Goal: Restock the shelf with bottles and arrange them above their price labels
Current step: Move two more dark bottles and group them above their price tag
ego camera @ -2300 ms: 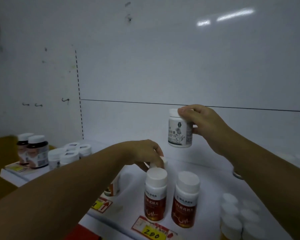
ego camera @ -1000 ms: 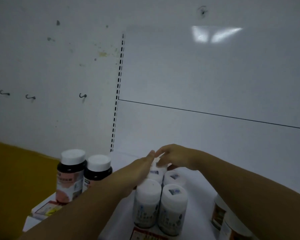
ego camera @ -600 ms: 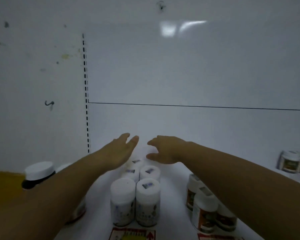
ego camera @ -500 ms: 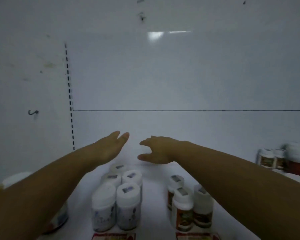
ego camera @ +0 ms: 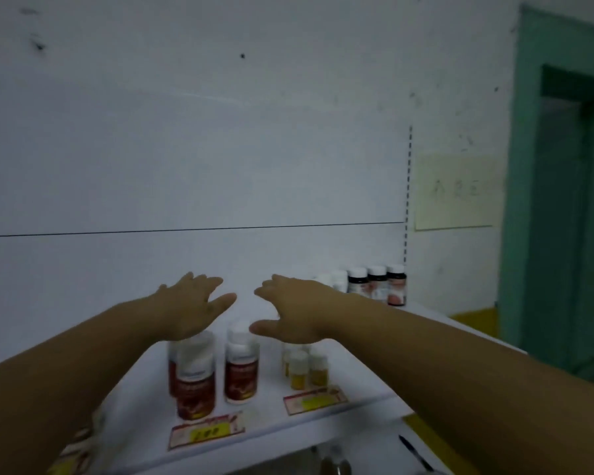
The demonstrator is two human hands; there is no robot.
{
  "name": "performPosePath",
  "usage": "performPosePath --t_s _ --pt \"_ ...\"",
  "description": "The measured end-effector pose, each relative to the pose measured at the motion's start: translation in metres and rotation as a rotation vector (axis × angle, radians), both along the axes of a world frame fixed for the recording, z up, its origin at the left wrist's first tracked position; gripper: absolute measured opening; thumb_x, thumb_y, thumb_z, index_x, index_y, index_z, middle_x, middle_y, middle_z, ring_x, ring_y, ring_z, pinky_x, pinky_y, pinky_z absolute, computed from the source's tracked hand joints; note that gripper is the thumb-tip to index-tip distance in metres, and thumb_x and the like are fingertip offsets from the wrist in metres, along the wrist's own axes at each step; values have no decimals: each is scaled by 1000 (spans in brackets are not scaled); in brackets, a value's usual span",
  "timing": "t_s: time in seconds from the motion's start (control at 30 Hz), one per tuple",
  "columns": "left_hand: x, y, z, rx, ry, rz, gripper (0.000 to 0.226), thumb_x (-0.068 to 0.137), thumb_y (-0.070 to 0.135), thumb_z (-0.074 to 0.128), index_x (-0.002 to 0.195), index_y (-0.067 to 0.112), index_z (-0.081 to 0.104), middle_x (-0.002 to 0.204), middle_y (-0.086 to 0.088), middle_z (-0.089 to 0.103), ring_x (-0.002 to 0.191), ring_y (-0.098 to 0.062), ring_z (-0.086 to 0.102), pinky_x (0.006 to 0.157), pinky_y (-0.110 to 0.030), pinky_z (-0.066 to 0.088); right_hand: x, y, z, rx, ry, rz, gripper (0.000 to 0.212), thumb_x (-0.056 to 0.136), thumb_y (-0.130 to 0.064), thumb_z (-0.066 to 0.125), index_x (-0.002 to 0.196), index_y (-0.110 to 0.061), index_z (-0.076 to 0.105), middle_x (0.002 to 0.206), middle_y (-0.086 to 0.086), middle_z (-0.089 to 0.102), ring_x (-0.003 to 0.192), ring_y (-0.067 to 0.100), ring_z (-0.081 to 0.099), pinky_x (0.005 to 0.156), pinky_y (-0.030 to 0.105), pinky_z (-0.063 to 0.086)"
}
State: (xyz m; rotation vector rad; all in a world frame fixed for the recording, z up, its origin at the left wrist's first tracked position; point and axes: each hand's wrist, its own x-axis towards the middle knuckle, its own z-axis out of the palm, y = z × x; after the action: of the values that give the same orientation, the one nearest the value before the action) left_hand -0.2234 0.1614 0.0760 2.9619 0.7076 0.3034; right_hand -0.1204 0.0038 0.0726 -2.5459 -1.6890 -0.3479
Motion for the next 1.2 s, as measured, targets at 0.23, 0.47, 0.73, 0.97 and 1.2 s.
performPosePath --t_s 0.23,0.47,0.73,0.97,1.2 --pt "125 -149 -44 -179 -143 -324 55 96 51 32 145 25 32 153 -5 34 139 -24 33 115 -40 28 87 -153 -39 -18 128 -205 68 91 -55 44 147 -22 26 156 2 27 140 21 29 113 37 26" --pt "225 -206 -83 -337 -251 -382 54 96 43 42 144 23 34 150 2 38 134 -17 41 110 -31 33 180 -208 -75 16 252 -369 70 92 -53 42 150 -23 18 159 -4 17 145 15 18 115 28 16" --pt "358 -222 -117 -869 -282 -188 55 90 24 53 142 16 35 145 -6 43 125 -20 49 93 -26 42 298 -182 -100 -26 311 -510 79 94 -51 40 152 -16 0 161 4 4 147 19 11 117 32 14" --pt "448 -209 -123 -1041 -573 66 51 87 16 57 134 7 38 130 -13 51 111 -28 54 93 -34 45 387 -162 -115 313 577 -546 83 92 -49 47 151 -14 0 160 6 13 144 21 23 113 31 24" --pt "489 -204 -156 -955 -799 155 79 62 22 53 140 22 37 134 -4 54 125 -25 50 105 -47 42 450 -121 -119 778 952 -393 47 83 -32 68 119 -23 38 129 7 56 96 19 55 86 31 43"
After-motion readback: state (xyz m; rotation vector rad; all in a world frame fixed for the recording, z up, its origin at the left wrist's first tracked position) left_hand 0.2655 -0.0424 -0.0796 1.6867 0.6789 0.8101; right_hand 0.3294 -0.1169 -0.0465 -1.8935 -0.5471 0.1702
